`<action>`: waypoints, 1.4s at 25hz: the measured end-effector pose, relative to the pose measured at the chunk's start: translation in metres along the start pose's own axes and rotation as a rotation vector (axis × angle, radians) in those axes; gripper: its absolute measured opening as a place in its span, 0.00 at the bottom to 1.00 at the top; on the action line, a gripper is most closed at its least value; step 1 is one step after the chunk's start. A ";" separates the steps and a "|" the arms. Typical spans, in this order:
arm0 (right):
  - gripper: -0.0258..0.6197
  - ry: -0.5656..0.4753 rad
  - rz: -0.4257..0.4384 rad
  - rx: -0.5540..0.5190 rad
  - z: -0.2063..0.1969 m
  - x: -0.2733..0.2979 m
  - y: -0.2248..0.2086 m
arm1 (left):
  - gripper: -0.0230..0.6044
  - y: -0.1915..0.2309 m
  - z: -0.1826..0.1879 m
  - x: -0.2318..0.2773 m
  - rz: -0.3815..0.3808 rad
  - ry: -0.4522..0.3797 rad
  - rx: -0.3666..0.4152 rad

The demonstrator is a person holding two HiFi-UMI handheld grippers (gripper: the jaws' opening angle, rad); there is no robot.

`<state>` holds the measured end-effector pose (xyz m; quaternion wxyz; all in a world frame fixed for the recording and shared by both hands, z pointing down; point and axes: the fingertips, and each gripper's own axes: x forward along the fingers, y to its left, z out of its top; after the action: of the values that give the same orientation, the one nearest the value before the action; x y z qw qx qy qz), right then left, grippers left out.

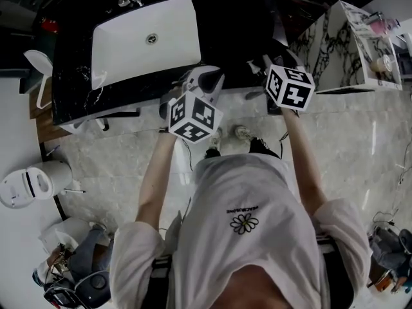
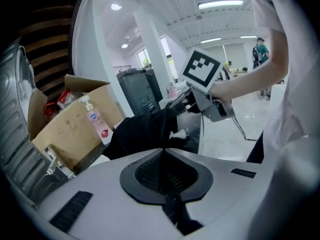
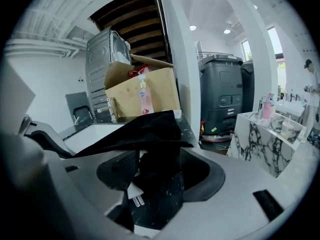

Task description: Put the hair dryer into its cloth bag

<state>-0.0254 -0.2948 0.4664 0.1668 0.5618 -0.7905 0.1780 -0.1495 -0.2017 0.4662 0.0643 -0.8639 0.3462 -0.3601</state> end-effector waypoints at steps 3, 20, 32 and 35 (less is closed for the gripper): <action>0.39 0.022 -0.001 -0.018 -0.015 -0.014 -0.001 | 0.07 -0.009 -0.011 0.006 -0.007 0.036 0.037; 0.39 0.092 0.036 -0.042 -0.050 -0.042 0.003 | 0.23 -0.007 -0.003 0.014 -0.009 -0.102 -0.329; 0.27 -0.344 0.088 -0.120 0.131 -0.085 0.019 | 0.17 0.098 0.120 -0.064 0.260 -0.509 -0.471; 0.17 -0.442 0.096 -0.137 0.160 -0.103 0.029 | 0.09 0.111 0.139 -0.093 0.371 -0.613 -0.518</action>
<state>-0.0304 -0.2752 0.2753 0.0189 0.5362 -0.8439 0.0045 -0.1648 -0.2445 0.2703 0.0089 -0.8416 0.5393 0.0291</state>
